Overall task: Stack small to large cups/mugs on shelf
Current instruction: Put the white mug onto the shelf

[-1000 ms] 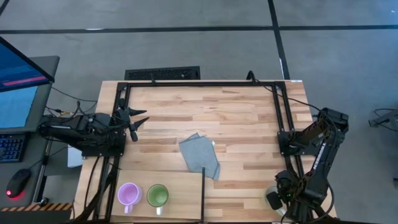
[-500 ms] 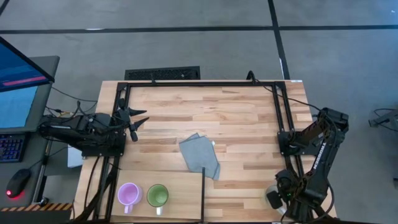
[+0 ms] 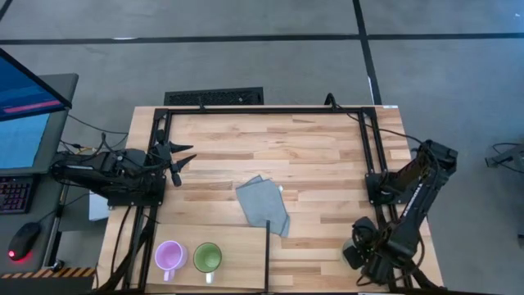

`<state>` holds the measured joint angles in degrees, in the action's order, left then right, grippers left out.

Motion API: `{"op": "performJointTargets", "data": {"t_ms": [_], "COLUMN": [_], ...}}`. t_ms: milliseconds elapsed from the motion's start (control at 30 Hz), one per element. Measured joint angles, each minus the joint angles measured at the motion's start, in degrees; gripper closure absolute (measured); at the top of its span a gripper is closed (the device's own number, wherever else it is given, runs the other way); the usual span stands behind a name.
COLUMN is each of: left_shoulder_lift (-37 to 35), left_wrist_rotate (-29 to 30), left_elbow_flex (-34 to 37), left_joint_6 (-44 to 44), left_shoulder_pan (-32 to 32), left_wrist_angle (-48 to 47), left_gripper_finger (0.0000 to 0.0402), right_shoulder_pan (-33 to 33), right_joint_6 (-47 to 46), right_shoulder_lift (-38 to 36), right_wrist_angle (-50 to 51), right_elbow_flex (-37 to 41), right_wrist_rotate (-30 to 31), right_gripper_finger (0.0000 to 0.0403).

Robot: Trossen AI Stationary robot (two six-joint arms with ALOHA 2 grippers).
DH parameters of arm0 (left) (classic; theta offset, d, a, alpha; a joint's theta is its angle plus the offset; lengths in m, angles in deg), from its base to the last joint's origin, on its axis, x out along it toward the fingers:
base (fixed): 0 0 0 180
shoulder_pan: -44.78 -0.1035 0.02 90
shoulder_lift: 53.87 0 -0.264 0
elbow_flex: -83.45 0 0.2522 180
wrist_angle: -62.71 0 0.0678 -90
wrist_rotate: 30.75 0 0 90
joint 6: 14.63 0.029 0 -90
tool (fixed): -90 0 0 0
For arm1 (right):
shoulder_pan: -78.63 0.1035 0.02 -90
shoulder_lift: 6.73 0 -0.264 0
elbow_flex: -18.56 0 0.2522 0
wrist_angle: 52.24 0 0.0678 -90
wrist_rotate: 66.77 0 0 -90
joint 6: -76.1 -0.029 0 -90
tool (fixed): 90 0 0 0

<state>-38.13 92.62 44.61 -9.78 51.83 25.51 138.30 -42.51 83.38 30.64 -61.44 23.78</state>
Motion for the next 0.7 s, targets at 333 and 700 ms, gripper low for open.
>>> {"op": "performJointTargets", "data": {"t_ms": [333,700], "left_shoulder_lift": [0.0,0.0], "left_wrist_rotate": [0.0,-0.02], "left_elbow_flex": [0.0,0.0], "left_joint_6": [-0.35,-1.46], "left_shoulder_pan": [-0.01,-0.02], "left_wrist_angle": [-0.24,-0.32], "left_gripper_finger": [0.0264,0.0264], "right_shoulder_pan": [-4.41,-11.6], "right_joint_6": [4.41,17.01], "right_shoulder_lift": [-2.19,-3.9], "right_wrist_angle": [1.81,5.72], "right_elbow_flex": [0.33,-1.63], "right_wrist_rotate": [1.12,1.09], "right_gripper_finger": [0.0375,0.0375]}}
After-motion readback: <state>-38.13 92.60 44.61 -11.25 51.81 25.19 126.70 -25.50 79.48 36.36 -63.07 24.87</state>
